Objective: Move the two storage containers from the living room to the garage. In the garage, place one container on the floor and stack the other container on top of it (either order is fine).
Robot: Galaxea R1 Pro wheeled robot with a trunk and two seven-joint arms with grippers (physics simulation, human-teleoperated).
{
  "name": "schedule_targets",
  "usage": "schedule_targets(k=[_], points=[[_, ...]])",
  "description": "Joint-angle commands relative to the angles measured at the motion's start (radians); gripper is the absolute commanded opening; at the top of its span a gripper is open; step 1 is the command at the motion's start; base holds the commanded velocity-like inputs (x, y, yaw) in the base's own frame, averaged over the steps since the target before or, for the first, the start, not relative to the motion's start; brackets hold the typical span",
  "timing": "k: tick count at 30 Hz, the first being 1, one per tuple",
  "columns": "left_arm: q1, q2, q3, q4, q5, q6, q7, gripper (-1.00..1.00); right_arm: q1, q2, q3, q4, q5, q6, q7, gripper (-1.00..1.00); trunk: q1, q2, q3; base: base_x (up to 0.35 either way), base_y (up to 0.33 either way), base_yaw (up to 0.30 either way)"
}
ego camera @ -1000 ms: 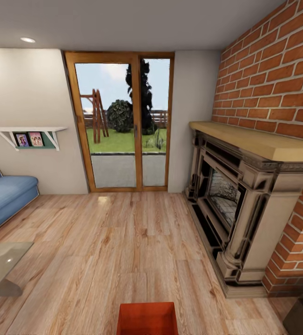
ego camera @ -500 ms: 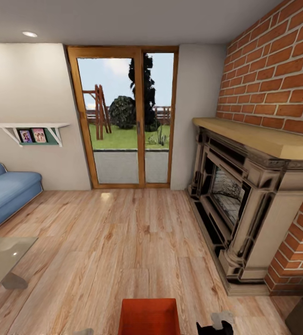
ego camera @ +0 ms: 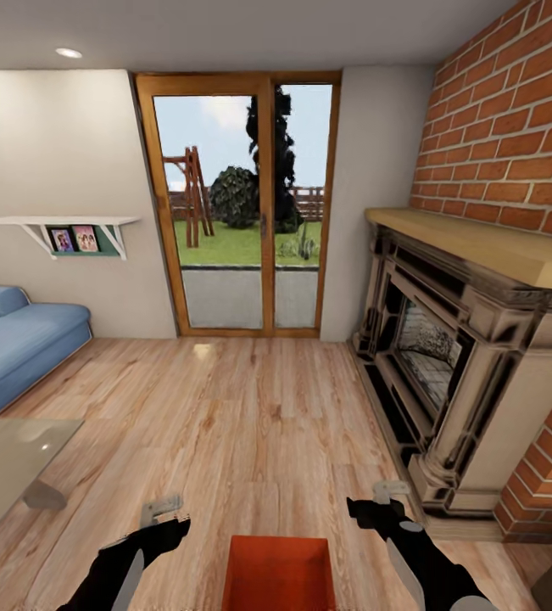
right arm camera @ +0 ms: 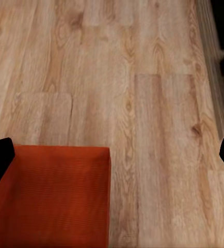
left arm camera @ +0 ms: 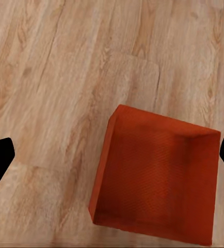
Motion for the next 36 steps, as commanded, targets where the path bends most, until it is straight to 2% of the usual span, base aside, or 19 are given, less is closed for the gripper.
schedule_targets(k=[1,3,4,6,7,8,13,17,22,36], points=[[-0.001,-0.002,0.002,0.000,-0.001,0.008,-0.006,1.00,-0.001,-0.002,0.006,-0.002,-0.011,0.007,-0.001,1.00,0.001,-0.002,-0.004,0.000,0.000,0.106],[-0.002,-0.004,-0.020,0.005,-0.008,0.014,-0.010,1.00,-0.001,-0.002,0.006,0.005,-0.016,0.026,0.000,1.00,0.001,-0.002,-0.007,0.000,0.000,0.105],[-0.003,-0.016,-0.054,0.008,-0.012,0.046,-0.008,1.00,-0.001,-0.002,0.006,0.024,-0.029,0.053,0.001,1.00,0.001,-0.002,-0.009,0.000,0.000,0.104],[-0.002,-0.036,-0.093,0.010,-0.023,0.101,0.001,1.00,-0.001,-0.002,0.006,0.063,-0.043,0.064,0.001,1.00,0.001,-0.002,-0.012,0.000,0.000,0.104],[-0.003,-0.042,-0.106,0.010,-0.034,0.120,0.010,1.00,-0.001,-0.002,0.006,0.077,-0.048,0.066,0.001,1.00,0.001,-0.002,-0.014,0.000,0.000,0.103],[-0.003,-0.050,-0.122,0.009,-0.056,0.138,0.050,1.00,-0.001,-0.002,0.006,0.097,-0.053,0.068,0.001,1.00,0.001,-0.002,-0.015,0.000,0.000,0.093],[-0.004,-0.053,-0.127,0.007,-0.063,0.105,0.102,1.00,-0.001,-0.003,0.006,0.103,-0.054,0.067,0.002,1.00,0.001,-0.002,-0.022,0.000,0.000,0.057],[-0.003,-0.056,-0.128,0.007,-0.063,0.093,0.123,1.00,-0.001,-0.003,0.007,0.106,-0.056,0.027,0.001,1.00,0.001,-0.002,-0.023,0.000,0.000,0.011],[-0.003,-0.056,-0.128,0.008,-0.061,0.090,0.127,1.00,-0.001,-0.003,0.007,0.108,-0.057,-0.009,0.001,1.00,0.001,-0.002,-0.027,0.000,0.000,-0.030],[-0.003,-0.056,-0.128,0.007,-0.055,0.090,0.121,1.00,-0.001,-0.003,0.009,0.108,-0.056,-0.014,0.001,1.00,0.001,-0.002,-0.048,0.000,0.000,-0.073]])
